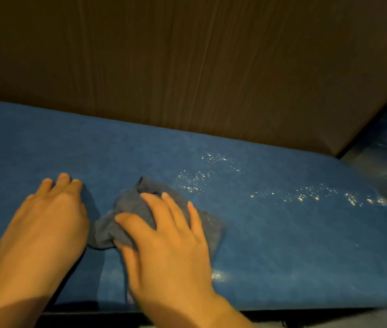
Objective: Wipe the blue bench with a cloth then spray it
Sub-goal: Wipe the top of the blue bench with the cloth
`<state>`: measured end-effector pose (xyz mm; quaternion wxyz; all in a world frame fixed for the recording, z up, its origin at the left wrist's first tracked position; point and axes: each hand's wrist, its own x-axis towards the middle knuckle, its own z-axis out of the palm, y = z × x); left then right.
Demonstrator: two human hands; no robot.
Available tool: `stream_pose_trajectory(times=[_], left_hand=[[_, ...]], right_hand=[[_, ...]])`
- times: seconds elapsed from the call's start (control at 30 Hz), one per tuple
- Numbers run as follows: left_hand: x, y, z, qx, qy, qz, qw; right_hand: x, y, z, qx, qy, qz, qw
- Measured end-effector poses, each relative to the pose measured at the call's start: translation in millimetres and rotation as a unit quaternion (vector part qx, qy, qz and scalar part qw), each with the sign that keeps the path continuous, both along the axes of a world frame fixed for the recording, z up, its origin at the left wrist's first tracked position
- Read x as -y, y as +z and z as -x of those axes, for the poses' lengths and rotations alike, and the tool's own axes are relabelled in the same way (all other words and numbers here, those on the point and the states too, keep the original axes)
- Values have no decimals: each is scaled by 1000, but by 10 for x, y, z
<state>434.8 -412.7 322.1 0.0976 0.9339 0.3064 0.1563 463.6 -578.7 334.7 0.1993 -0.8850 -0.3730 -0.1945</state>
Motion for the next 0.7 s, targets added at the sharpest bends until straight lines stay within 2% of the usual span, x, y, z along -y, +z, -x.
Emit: stream_pose_trajectory(times=[0.17,0.3,0.4,0.53,0.63,0.7], left_hand=[[107,88,5,-32,19,24,999],[467,250,-83,-21,-46,56,997],[687,190,-202,7,-94,35,995],[687,50,-285,13,-57,44,997],[632,49,-276,-53,-65,28,996],[614,22,-255,-119,-68,3,991]], right_hand=[[25,36,-228,-39,5,39,998],[190,73,-450,-145,-17,29,989],[201,85,-459,-92,-43,54,993],[-13,84,-594,-75,-3,78,994],[-211,177,-819,-144,45,99,983],[-352,183,-1016,-151,34,108,982]])
